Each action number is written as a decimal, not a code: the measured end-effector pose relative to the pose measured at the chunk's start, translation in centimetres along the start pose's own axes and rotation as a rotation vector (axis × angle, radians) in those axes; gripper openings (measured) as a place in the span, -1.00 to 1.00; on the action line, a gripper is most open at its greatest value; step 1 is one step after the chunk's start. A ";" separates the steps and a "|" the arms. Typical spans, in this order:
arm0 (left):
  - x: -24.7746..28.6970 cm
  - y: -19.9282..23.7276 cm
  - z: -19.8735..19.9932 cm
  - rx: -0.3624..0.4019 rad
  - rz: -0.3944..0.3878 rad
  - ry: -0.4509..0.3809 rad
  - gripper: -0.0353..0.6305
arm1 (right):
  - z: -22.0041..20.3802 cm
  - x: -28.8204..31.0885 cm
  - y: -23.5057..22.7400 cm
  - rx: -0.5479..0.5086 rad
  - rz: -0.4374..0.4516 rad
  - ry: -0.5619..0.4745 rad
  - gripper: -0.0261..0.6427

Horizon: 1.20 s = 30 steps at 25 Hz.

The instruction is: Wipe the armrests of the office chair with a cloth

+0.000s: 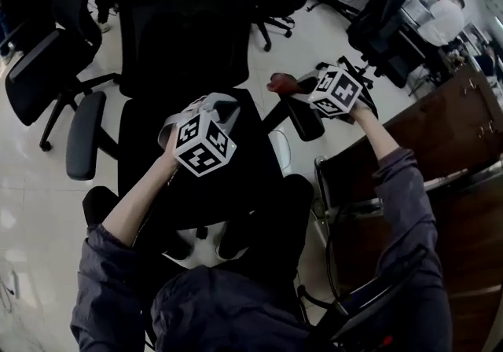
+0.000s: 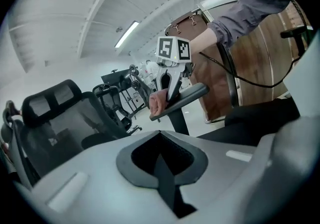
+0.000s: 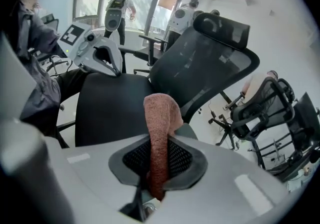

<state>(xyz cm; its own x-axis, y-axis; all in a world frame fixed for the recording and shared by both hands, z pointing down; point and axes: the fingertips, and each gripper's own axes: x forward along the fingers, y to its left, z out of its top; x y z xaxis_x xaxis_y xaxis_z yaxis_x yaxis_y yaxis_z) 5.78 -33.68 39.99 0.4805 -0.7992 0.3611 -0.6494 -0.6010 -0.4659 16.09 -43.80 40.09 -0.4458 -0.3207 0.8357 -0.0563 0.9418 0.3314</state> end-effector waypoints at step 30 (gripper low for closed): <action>-0.7 -5.7 3.6 0.069 -0.072 -0.042 -0.84 | -2.2 -3.9 2.1 0.009 0.070 0.052 -0.76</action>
<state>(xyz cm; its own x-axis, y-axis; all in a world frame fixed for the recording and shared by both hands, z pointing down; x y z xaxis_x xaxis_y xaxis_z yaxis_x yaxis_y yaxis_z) 11.27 -29.72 39.44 0.5494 -0.7530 0.3621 -0.5713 -0.6548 -0.4947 19.62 -40.78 38.50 -0.4024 -0.2587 0.8782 -0.0345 0.9628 0.2679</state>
